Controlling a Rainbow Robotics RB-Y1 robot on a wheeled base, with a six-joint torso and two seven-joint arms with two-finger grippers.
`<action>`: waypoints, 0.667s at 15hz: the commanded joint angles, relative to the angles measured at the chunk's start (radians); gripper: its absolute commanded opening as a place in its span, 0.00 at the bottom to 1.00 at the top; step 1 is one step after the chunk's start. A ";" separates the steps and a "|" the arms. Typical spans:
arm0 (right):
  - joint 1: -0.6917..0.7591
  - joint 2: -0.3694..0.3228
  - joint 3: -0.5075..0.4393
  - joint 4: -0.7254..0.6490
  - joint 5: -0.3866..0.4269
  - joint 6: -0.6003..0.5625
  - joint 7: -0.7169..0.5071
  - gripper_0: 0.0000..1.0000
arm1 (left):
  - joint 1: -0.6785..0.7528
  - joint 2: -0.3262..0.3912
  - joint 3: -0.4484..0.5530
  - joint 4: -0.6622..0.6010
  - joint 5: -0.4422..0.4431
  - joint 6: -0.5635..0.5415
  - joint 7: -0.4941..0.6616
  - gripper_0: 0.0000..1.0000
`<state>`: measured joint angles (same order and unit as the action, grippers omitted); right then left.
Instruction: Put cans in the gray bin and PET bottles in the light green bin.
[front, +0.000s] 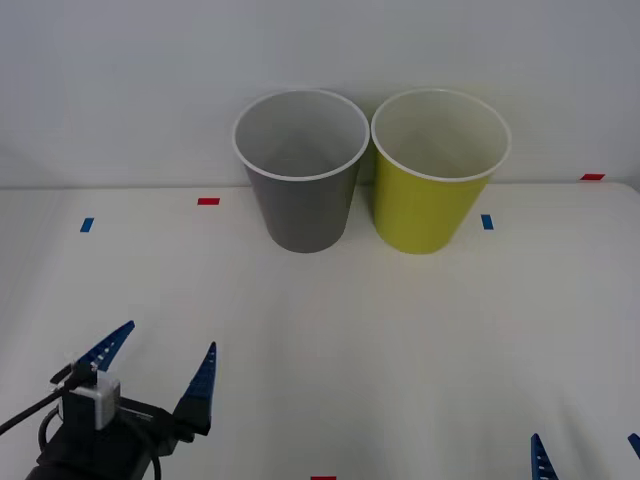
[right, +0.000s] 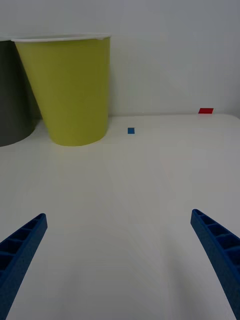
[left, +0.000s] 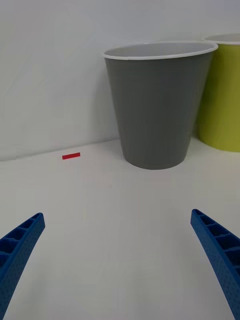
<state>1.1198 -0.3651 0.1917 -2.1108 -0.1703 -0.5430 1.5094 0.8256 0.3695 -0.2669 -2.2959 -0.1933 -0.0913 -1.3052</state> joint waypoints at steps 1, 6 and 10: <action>0.000 0.000 0.000 0.000 0.000 0.000 0.000 1.00 | 0.064 -0.007 -0.002 0.023 -0.017 -0.053 -0.009 1.00; 0.000 0.000 0.000 0.000 0.000 0.000 0.000 1.00 | 0.165 -0.067 0.014 0.168 -0.018 -0.308 -0.046 1.00; 0.000 0.000 0.000 0.000 0.000 0.000 0.000 1.00 | 0.185 -0.112 0.052 0.296 -0.009 -0.461 -0.072 1.00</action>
<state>1.1198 -0.3651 0.1917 -2.1108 -0.1703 -0.5430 1.5094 1.0050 0.2703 -0.2267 -2.0134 -0.2087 -0.5292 -1.3705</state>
